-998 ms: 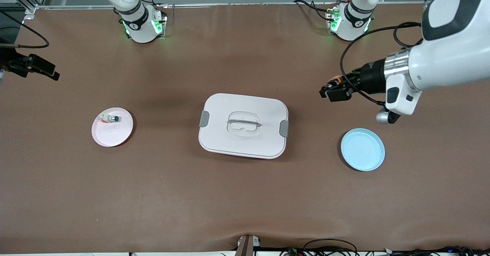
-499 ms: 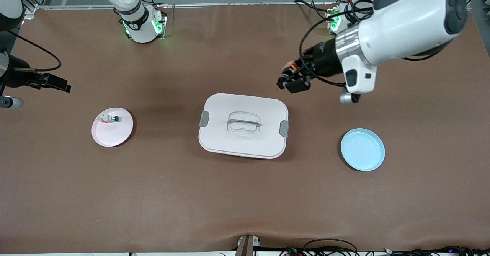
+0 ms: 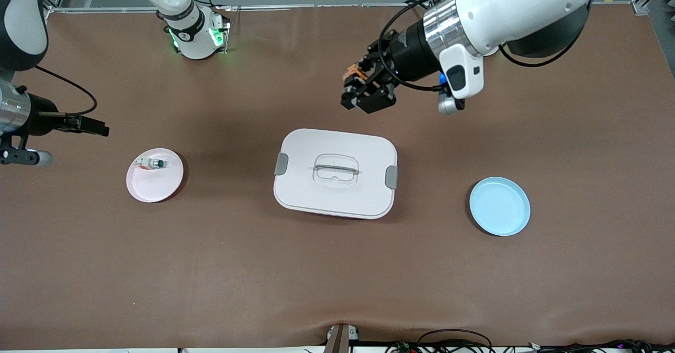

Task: Transfer orange switch to right arm and place
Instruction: 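Lift the orange switch with the left gripper and carry it above the box, then reach the right gripper toward the orange switch held by the left gripper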

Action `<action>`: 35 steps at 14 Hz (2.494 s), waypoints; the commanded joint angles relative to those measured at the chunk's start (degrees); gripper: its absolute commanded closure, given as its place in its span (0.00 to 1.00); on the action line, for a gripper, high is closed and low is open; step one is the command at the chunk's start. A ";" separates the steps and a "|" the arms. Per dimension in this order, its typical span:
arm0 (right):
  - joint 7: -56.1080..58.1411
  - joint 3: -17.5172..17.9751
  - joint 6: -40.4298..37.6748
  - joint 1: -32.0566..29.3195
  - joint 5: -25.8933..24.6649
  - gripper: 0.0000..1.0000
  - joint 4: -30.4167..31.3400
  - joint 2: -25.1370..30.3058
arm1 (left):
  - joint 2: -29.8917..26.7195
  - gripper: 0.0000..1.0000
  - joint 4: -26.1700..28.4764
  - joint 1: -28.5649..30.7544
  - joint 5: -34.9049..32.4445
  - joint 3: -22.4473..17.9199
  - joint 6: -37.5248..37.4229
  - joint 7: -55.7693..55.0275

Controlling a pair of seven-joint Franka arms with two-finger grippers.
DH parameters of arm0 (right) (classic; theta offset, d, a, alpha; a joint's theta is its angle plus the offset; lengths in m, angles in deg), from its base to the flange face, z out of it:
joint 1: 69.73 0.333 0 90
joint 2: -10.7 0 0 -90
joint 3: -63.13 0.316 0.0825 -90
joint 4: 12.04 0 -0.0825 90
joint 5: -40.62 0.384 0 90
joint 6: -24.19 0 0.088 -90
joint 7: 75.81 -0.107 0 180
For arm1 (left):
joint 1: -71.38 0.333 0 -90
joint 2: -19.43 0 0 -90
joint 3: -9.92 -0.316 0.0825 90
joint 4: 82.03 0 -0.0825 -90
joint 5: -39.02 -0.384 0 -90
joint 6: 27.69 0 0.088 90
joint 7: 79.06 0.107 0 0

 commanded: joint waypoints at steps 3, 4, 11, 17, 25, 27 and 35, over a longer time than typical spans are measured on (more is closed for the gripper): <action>0.21 0.54 -0.59 -1.35 0.15 0.00 -2.21 -2.71 | 3.85 0.77 -0.70 -5.88 -1.23 0.69 9.72 -6.87; 0.12 0.54 -0.50 -1.09 1.11 0.00 -2.12 -2.80 | 5.34 0.77 -0.70 -7.20 -2.19 0.52 12.26 -8.62; 0.38 0.97 -0.06 1.45 20.16 0.00 0.16 -0.69 | 12.55 0.77 -0.88 -14.85 -13.89 0.25 25.98 -16.81; 5.92 1.06 4.32 6.55 33.02 0.00 1.04 0.45 | 13.26 0.77 -0.70 -16.97 -15.74 -1.33 28.90 -18.40; 1.55 1.06 13.38 13.23 39.35 0.00 5.97 6.51 | 13.17 0.77 -0.44 -16.70 -16.09 -1.33 28.90 -18.40; -2.15 1.06 15.48 15.43 39.26 0.00 6.05 7.83 | 13.09 0.77 -0.35 -16.62 -16.27 -1.33 28.90 -18.31; -10.43 1.06 25.94 23.43 39.26 0.00 7.72 10.38 | 13.00 0.77 -0.18 -16.35 -16.35 -1.33 28.90 -18.31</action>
